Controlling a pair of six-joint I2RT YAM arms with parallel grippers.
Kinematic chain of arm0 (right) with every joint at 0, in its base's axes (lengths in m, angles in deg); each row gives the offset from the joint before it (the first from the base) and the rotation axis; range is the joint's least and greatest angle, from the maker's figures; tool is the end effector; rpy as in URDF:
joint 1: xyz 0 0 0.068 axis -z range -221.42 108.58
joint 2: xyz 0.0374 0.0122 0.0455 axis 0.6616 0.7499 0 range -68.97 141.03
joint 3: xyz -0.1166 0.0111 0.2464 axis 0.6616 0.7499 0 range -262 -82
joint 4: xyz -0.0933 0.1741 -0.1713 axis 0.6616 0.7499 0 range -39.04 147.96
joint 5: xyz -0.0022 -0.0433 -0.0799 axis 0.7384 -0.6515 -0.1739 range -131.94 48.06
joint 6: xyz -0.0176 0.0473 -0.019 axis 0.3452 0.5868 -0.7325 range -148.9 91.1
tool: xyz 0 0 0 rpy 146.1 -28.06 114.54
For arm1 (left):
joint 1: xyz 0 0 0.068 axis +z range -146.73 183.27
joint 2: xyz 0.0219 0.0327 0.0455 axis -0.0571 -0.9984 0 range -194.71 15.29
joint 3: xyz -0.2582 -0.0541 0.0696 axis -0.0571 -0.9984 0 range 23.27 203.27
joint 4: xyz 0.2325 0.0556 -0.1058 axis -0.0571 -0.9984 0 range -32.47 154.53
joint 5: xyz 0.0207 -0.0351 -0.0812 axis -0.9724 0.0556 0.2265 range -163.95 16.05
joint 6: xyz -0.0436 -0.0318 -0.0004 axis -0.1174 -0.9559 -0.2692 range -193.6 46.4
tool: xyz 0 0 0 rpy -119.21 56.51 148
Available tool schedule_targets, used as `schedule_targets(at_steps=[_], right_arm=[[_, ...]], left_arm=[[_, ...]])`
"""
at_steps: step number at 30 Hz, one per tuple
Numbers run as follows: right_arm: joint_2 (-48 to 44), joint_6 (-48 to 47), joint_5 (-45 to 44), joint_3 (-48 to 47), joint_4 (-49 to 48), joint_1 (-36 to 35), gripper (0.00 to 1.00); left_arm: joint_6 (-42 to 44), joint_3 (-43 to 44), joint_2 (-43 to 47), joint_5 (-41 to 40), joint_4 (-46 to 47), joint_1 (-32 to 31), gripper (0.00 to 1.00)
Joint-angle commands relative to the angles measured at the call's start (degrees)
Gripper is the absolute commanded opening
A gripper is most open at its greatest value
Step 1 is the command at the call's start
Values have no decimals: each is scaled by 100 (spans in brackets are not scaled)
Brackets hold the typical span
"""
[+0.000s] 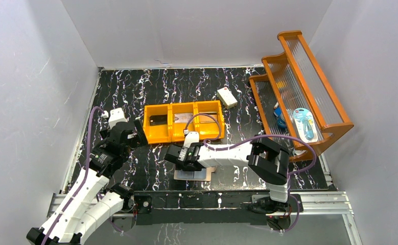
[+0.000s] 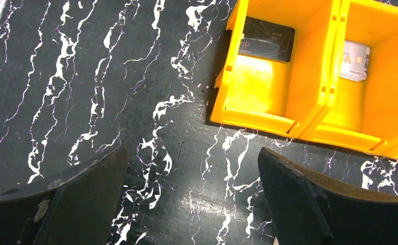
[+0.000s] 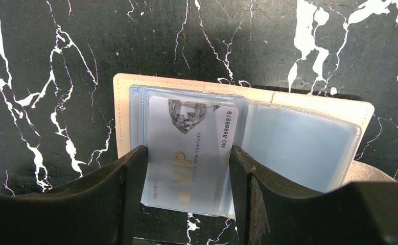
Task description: Take the credit cards out of the card holder
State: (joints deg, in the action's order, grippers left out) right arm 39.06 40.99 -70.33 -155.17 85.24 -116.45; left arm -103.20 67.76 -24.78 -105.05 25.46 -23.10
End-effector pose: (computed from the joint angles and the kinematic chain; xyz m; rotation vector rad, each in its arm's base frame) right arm 0.1131 0.3573 0.1753 0.0043 2.5556 0.2534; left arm 0.1367 -0.0472 0.3027 -0.3581 2.0484 -0.0008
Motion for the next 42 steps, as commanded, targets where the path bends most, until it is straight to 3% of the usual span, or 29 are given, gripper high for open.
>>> schedule_targets(at_steps=[1,10,19,22,27,31,36,42], right_arm=[[-154,-21,-15,172,-186,-21,62],[-1076,-392,893,1387,-2122,204,65],[-1452,-219,1773,2364,-3286,571,64],[-1501,-100,1931,2528,-3429,661,65],[-1571,26,2019,2685,-3472,725,64],[-1568,68,2067,2733,-3453,775,64],[-1519,65,2227,2746,-3560,821,65],[-1378,39,2364,2644,-3428,867,68]], left_arm=[[17,-46,26,-178,-27,9,98],[29,-47,8,-124,-13,9,98],[34,-7,8,234,-4,9,98],[-166,11,23,905,0,9,98],[-952,-415,-39,3120,504,9,93],[-1309,-855,-207,4317,825,8,89],[-1454,-1158,-510,5067,859,4,84],[-1630,-1359,-501,5188,883,7,83]])
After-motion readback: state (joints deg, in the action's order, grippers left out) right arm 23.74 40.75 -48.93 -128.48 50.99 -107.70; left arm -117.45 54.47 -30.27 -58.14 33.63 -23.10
